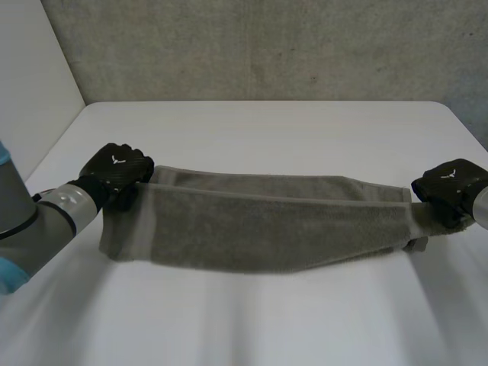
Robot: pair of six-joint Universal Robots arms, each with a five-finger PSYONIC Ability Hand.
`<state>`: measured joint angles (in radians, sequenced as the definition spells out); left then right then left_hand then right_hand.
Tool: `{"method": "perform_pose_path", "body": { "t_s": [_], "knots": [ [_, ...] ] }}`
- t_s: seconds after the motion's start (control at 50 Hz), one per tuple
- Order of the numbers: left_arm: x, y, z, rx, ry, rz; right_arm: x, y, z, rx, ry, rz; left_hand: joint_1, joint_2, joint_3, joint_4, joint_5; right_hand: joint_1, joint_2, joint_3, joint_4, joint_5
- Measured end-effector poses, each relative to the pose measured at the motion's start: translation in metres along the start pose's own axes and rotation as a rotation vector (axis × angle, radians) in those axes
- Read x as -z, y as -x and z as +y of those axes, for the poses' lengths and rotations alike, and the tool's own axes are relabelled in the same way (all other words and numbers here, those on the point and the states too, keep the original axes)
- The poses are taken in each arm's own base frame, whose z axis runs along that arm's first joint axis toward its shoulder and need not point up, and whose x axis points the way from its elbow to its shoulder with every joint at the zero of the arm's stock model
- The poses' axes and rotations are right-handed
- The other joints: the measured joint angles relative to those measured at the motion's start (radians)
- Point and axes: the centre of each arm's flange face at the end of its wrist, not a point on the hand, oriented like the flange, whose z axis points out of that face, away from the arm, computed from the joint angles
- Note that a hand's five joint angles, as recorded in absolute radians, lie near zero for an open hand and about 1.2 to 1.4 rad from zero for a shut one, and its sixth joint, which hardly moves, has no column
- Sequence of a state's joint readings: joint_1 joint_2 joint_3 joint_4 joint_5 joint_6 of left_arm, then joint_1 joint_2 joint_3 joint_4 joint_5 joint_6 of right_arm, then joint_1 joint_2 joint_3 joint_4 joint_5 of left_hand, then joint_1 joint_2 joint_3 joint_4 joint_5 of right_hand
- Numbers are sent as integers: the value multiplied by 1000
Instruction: Fold the towel.
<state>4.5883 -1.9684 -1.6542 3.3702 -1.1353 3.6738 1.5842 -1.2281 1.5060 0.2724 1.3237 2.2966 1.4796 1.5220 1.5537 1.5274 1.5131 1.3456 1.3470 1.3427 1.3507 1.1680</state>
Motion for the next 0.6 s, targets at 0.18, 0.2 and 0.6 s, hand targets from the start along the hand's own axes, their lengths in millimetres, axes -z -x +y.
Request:
{"method": "perform_pose_path", "body": {
  "t_s": [0.18,0.2,0.6],
  "knots": [
    [-45,6,15,-6,33,-76,-44,7,0,-74,-77,29,0,0,0,0,0,0,0,0,0,0],
    [-48,7,16,-6,35,-82,-47,8,-1,-78,-83,31,0,0,0,0,0,0,0,0,0,0],
    [-93,13,23,-73,-77,-208,-99,17,-12,-73,-228,167,0,0,0,0,0,0,0,0,0,0]
  ]
}}
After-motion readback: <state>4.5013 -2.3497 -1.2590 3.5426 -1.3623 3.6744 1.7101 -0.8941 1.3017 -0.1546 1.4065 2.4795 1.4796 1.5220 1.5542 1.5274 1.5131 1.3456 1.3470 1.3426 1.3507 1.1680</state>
